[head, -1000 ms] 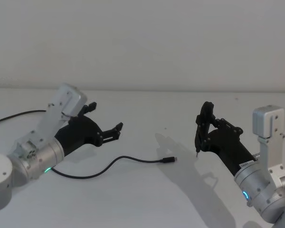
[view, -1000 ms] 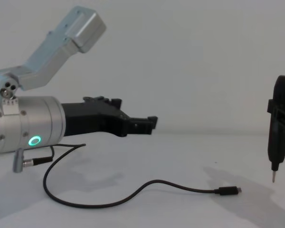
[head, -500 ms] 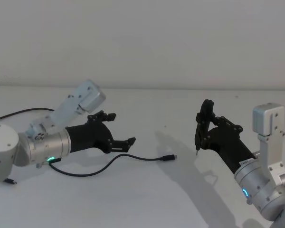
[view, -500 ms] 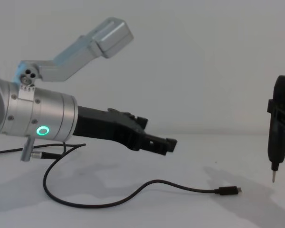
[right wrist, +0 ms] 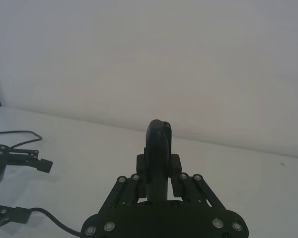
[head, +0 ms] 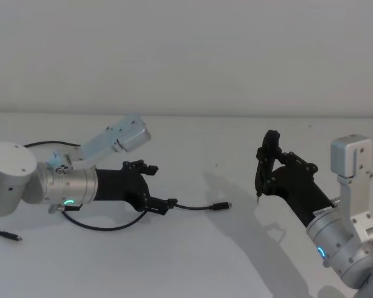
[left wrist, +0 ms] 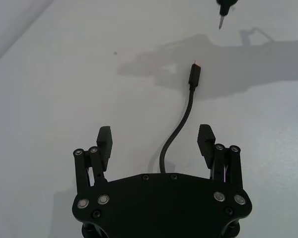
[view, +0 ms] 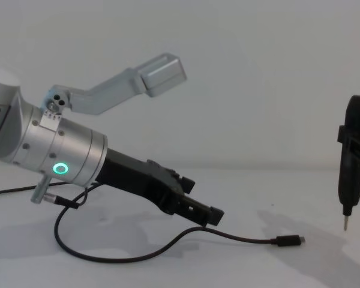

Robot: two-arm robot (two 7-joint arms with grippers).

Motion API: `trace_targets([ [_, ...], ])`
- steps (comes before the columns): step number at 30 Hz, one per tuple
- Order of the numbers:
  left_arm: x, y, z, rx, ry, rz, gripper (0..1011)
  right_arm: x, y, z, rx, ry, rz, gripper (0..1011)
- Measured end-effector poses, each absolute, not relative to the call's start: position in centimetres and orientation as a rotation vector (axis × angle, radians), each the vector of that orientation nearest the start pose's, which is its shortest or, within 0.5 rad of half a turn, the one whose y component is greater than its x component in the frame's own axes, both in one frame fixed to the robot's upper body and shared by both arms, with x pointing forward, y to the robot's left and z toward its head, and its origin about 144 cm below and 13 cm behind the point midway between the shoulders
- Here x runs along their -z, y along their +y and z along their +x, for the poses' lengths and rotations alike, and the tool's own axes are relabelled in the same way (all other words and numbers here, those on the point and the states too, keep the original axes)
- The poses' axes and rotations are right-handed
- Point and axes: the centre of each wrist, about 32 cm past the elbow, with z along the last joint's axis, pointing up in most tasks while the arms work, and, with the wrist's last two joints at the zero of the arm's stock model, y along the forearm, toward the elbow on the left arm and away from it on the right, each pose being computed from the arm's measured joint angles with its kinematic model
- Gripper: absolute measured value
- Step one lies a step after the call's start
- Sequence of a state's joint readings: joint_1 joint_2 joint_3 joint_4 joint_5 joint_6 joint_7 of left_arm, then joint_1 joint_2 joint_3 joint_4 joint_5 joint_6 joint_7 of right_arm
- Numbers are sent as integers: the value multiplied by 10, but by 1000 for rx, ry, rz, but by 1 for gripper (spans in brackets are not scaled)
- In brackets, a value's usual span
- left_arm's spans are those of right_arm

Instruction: Pick up the data cable with the one hand.

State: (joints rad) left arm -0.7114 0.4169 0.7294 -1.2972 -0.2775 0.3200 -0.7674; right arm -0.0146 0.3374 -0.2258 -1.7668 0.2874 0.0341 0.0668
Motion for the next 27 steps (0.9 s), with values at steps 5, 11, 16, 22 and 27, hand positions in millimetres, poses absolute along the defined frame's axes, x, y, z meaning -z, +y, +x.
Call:
trace_targets([
  [5, -1258, 191, 602, -375, -73, 519, 1001, -1189, -237, 443, 1229, -75, 26, 274],
  [11, -1256, 188, 609, -360, -58, 533, 1001, -1189, -237, 443, 1229, -75, 26, 275],
  [16, -1254, 185, 612, -346, -45, 542, 1001, -1189, -237, 443, 1229, -75, 26, 275],
  [22, -1251, 183, 614, -339, -24, 555, 1001, -1189, -237, 443, 1229, -75, 26, 274],
  [27, -1249, 183, 615, -338, -3, 569, 1001, -1189, -237, 443, 1230, -75, 26, 274],
])
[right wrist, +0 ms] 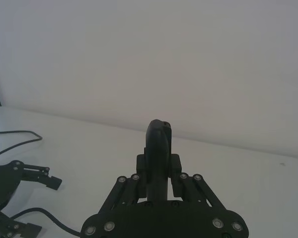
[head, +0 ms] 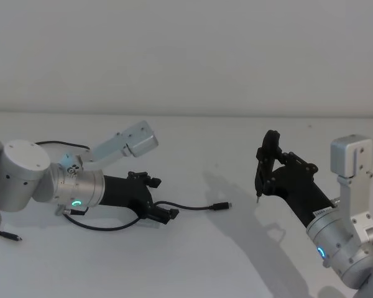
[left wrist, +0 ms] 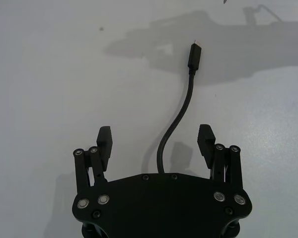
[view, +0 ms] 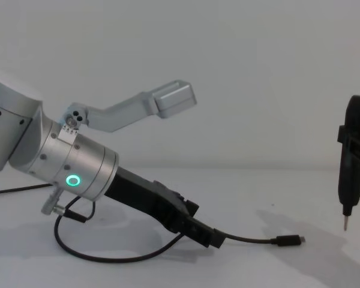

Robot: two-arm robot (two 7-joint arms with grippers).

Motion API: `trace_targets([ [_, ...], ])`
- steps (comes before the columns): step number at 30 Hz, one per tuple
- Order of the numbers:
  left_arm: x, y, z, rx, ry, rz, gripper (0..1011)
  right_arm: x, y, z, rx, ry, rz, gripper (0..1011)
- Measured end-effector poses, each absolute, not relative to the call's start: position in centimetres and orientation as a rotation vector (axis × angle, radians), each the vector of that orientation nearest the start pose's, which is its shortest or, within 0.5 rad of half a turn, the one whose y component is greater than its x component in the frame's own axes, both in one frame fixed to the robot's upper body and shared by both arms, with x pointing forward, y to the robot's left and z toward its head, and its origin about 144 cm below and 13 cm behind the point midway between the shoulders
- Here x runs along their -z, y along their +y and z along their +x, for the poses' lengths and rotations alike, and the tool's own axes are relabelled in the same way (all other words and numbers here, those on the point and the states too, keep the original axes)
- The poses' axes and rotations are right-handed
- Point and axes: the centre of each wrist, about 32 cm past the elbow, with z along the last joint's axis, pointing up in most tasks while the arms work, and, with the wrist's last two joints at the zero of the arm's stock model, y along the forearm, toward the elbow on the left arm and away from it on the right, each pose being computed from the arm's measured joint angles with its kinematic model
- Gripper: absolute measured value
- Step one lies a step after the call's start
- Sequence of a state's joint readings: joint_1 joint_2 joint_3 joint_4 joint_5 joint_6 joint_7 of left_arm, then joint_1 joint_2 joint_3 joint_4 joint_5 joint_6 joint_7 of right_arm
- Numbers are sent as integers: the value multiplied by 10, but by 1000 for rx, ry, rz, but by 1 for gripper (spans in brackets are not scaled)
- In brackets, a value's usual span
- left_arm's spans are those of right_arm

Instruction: Pick up the data cable with the one hand.

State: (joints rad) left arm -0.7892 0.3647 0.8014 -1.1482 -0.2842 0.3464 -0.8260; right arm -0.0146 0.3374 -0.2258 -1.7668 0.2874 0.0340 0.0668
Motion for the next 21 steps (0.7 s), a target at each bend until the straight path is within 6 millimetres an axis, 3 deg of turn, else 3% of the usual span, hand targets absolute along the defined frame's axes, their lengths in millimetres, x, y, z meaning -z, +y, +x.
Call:
trace_targets([
  [17, -1245, 183, 615, -340, 39, 589, 1001, -1189, -237, 443, 1229, -75, 26, 275],
  [21, -1244, 183, 615, -341, 43, 590, 938, -1189, -237, 443, 1229, -75, 26, 275],
])
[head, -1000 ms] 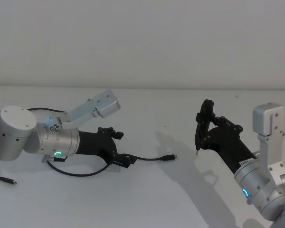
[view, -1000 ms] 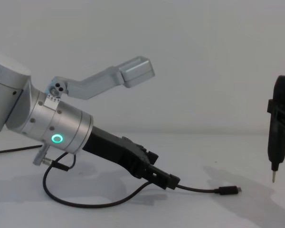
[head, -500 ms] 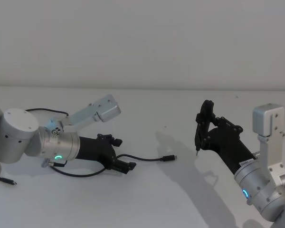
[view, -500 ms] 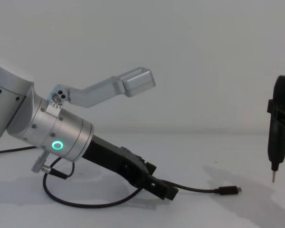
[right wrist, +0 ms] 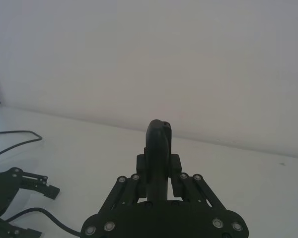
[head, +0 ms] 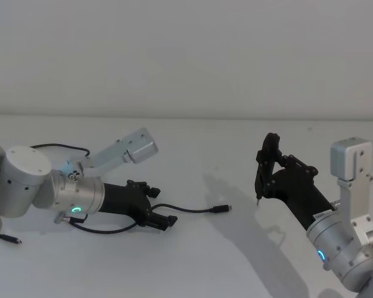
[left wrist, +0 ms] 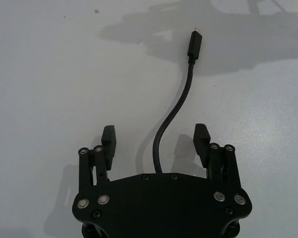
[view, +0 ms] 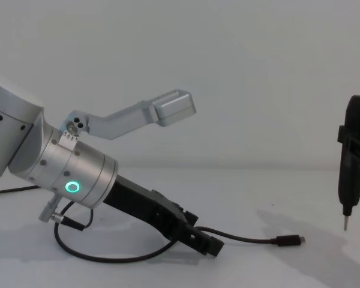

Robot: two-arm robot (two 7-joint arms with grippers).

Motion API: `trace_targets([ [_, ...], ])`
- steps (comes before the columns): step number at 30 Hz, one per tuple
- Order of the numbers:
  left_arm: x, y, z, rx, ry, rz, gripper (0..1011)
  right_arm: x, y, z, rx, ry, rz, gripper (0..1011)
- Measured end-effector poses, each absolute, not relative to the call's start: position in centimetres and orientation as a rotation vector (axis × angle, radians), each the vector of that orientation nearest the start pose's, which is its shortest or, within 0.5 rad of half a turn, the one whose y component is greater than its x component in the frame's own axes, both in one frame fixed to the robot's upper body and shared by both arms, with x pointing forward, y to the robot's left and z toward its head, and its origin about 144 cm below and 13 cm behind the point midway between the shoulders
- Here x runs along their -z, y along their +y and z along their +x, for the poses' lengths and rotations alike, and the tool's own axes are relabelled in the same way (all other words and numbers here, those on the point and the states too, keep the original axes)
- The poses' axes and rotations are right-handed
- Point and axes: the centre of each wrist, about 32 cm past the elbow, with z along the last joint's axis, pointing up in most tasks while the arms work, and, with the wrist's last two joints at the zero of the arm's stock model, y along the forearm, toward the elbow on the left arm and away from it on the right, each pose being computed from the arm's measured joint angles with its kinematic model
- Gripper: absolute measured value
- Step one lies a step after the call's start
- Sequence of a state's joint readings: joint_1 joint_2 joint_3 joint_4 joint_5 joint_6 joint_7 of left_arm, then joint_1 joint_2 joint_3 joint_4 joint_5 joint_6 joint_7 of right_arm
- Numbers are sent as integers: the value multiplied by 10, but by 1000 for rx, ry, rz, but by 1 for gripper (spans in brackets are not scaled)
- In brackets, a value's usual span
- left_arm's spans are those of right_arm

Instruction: Pick up the data cable with the one hand.

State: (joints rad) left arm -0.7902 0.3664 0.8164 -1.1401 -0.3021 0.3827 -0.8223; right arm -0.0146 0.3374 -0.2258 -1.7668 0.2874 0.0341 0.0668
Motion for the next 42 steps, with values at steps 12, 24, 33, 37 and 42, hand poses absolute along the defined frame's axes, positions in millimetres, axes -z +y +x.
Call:
trace_targets([
  [12, -1243, 183, 614, -343, 50, 593, 585, -1189, -237, 443, 1229, -75, 26, 275],
  [24, -1243, 182, 614, -343, 52, 594, 230, -1189, -237, 443, 1229, -75, 26, 275],
  [33, -1243, 183, 614, -346, 51, 595, 67, -1189, -237, 443, 1229, -75, 26, 274],
  [37, -1243, 183, 612, -349, 32, 588, 68, -1189, -237, 443, 1230, -75, 27, 275],
  [42, -1245, 183, 610, -346, 1, 578, 67, -1190, -237, 443, 1226, -79, 37, 275],
])
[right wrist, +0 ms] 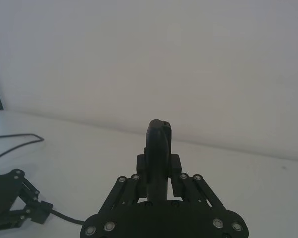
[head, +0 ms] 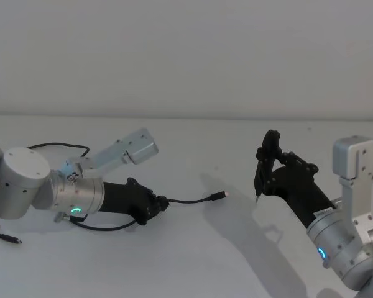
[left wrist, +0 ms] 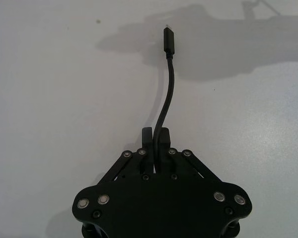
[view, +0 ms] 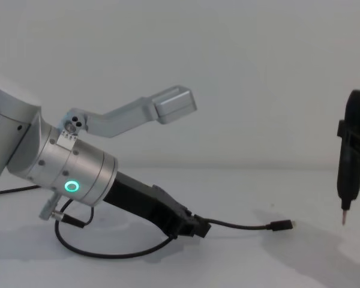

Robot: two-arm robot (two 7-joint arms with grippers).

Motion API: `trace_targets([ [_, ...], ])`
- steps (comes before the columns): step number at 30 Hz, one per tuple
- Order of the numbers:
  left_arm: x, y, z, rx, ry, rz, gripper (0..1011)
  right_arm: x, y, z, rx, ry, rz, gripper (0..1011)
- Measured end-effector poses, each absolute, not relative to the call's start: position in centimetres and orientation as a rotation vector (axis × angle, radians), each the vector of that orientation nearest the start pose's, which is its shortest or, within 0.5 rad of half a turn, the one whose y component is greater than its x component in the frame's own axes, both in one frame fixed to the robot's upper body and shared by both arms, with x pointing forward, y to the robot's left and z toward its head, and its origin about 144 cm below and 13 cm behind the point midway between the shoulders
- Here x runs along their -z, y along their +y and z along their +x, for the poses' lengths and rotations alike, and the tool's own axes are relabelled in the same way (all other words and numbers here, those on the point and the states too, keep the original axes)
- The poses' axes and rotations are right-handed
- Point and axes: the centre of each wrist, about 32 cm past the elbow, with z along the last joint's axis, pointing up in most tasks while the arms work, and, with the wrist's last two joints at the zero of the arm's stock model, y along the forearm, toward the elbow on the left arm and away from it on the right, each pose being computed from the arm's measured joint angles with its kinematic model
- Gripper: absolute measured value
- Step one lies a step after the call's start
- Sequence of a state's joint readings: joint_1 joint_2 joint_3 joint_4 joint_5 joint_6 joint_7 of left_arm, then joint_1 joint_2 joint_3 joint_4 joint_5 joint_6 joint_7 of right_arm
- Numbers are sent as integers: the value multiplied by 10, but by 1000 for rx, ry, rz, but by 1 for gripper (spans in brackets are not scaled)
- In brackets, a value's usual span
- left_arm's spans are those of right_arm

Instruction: Pick up the data cable with the one hand.

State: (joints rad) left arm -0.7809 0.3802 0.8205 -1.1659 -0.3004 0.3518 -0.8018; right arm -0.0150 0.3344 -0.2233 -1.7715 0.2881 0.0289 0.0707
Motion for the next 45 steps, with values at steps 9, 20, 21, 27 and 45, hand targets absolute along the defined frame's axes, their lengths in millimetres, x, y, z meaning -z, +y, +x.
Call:
trace_targets([
  [9, -1252, 181, 609, -303, -76, 547, 68, -1207, -234, 444, 1200, -100, 118, 275],
  [20, -1264, 177, 609, -238, -141, 506, 67, -1229, -231, 447, 1169, -115, 208, 275],
  [21, -1264, 177, 609, -235, -144, 504, 68, -1229, -231, 447, 1168, -114, 210, 275],
  [27, -1267, 176, 608, -218, -160, 492, 68, -1234, -231, 447, 1166, -103, 219, 275],
  [45, -1271, 175, 608, -196, -180, 478, 67, -1227, -234, 446, 1228, -113, 147, 275],
])
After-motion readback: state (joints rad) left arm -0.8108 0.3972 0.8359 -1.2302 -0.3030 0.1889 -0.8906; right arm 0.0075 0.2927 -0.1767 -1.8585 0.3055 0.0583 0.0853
